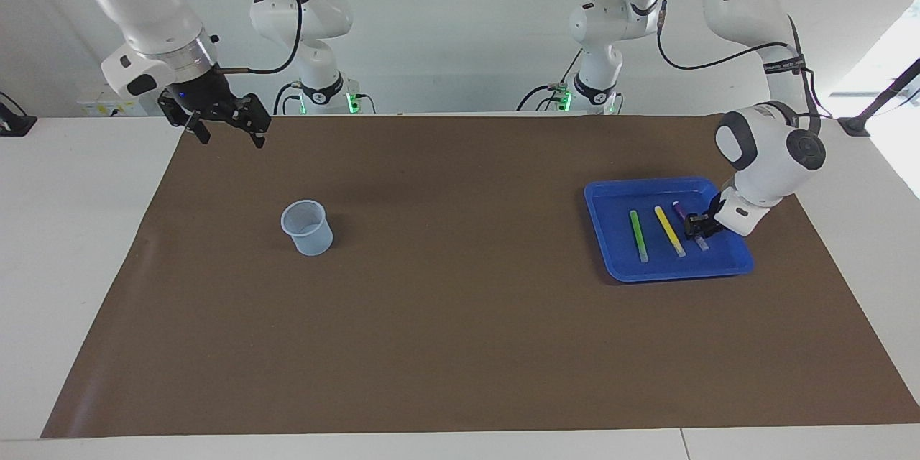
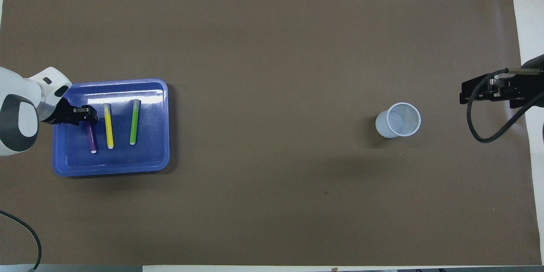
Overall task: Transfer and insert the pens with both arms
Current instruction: 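Lower the left gripper onto the purple pen in the blue tray, then lift the purple pen with the left gripper while the right gripper approaches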
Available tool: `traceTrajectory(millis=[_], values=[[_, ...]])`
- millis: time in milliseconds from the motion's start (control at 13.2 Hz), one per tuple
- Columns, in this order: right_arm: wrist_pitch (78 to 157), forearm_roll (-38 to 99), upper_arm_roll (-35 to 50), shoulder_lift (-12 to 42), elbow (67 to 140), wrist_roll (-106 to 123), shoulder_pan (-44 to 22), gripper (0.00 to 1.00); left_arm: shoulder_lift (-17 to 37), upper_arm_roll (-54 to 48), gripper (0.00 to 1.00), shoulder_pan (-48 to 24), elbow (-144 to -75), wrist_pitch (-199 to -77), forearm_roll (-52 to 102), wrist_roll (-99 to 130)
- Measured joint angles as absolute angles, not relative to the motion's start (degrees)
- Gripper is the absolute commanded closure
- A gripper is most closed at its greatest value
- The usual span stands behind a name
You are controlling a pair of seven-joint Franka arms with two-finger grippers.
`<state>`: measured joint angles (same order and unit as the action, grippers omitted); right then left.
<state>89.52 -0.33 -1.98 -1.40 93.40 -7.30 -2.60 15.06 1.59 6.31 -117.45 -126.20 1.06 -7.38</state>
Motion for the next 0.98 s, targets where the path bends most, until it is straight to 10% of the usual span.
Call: traceTrajectory(millis=[151,982], values=[[89.52,-0.33,-1.98,-1.40,93.40,-7.30,-2.60,0.00,15.15,1.58,1.00,6.31,-117.45,-126.20,1.06,-7.34],[89.51,-0.33,-1.98,-1.40,93.40,-7.30,-2.60,0.00,15.12,1.42,1.00,6.25,-113.81,-120.07,1.18,-4.16]])
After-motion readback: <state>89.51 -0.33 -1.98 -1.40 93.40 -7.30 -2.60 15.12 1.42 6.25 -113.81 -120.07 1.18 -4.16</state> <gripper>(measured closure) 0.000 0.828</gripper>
